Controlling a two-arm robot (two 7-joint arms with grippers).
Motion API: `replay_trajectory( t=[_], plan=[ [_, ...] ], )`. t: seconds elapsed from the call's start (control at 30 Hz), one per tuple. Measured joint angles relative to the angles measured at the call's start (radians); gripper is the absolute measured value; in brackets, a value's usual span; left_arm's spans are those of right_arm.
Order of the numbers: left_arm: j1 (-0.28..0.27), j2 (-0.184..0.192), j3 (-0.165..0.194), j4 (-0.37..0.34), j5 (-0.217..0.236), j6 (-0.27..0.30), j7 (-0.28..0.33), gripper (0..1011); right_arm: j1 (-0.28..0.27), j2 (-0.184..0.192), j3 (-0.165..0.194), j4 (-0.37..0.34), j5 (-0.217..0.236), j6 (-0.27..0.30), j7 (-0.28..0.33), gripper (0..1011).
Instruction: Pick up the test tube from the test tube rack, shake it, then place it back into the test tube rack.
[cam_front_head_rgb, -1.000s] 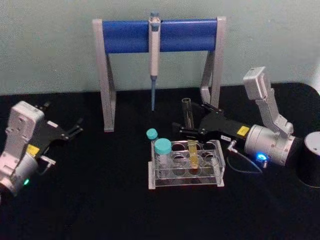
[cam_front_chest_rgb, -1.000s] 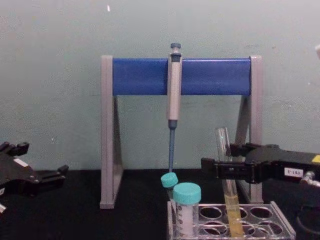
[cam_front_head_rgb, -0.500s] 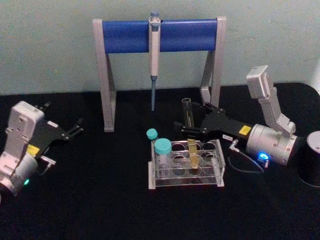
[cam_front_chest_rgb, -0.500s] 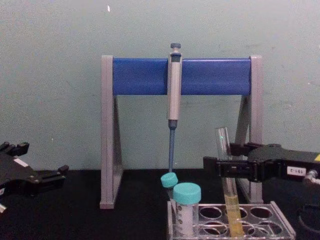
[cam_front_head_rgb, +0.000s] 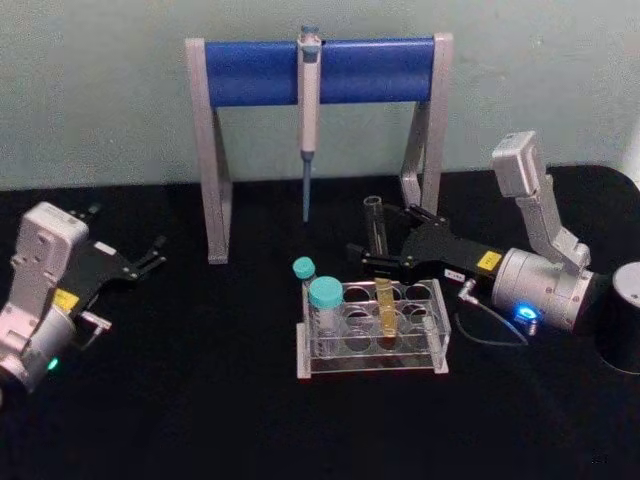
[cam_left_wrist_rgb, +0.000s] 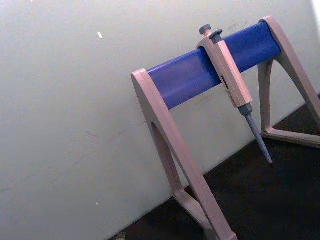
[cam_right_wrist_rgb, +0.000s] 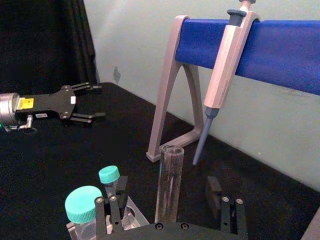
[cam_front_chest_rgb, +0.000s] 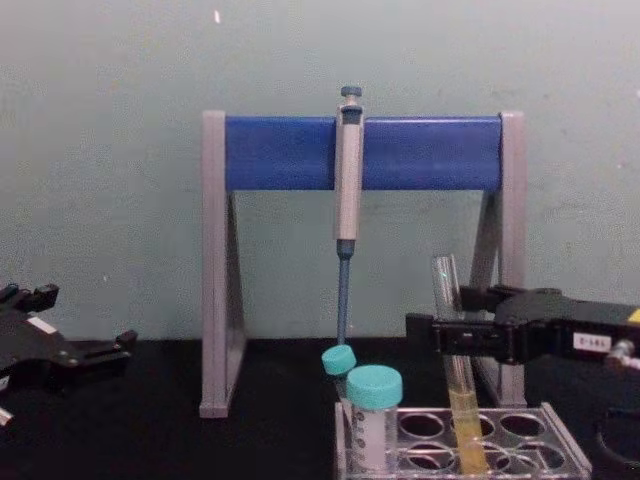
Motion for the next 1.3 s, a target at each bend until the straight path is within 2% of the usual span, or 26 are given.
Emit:
replay_trajectory(
  t=[0.33, 0.37, 0.43, 0.47, 0.57, 0.6, 0.67, 0.8, 0.83, 0.9, 1.3],
  plan=[
    [0.000, 0.000, 0.000, 0.000, 0.000, 0.000, 0.000, 1001, 0.000, -0.001, 0.001, 0.000, -0.001, 0.000, 0.000, 789],
    [0.000, 0.000, 0.000, 0.000, 0.000, 0.000, 0.000, 1001, 0.000, -0.001, 0.001, 0.000, -0.001, 0.000, 0.000, 733],
    [0.000, 0.000, 0.000, 0.000, 0.000, 0.000, 0.000, 1001, 0.000, -0.001, 0.001, 0.000, -0.001, 0.000, 0.000, 704],
    [0.000, 0.000, 0.000, 0.000, 0.000, 0.000, 0.000, 1002, 0.000, -0.001, 0.001, 0.000, -0.001, 0.000, 0.000, 635],
    [0.000, 0.000, 0.000, 0.000, 0.000, 0.000, 0.000, 1001, 0.000, -0.001, 0.001, 0.000, -0.001, 0.000, 0.000, 571],
    [0.000, 0.000, 0.000, 0.000, 0.000, 0.000, 0.000, 1002, 0.000, -0.001, 0.001, 0.000, -0.001, 0.000, -0.001, 507],
    [0.000, 0.000, 0.000, 0.000, 0.000, 0.000, 0.000, 1001, 0.000, -0.001, 0.001, 0.000, -0.001, 0.000, 0.000, 470],
    [0.000, 0.000, 0.000, 0.000, 0.000, 0.000, 0.000, 1001, 0.000, -0.001, 0.001, 0.000, -0.002, 0.000, -0.001, 324],
    [0.000, 0.000, 0.000, 0.000, 0.000, 0.000, 0.000, 1001, 0.000, -0.001, 0.001, 0.000, -0.002, 0.000, 0.000, 324],
    [0.000, 0.000, 0.000, 0.000, 0.000, 0.000, 0.000, 1001, 0.000, -0.001, 0.001, 0.000, -0.002, 0.000, 0.000, 239],
    [0.000, 0.000, 0.000, 0.000, 0.000, 0.000, 0.000, 1002, 0.000, -0.001, 0.001, 0.000, -0.002, 0.000, 0.000, 232]
  ],
)
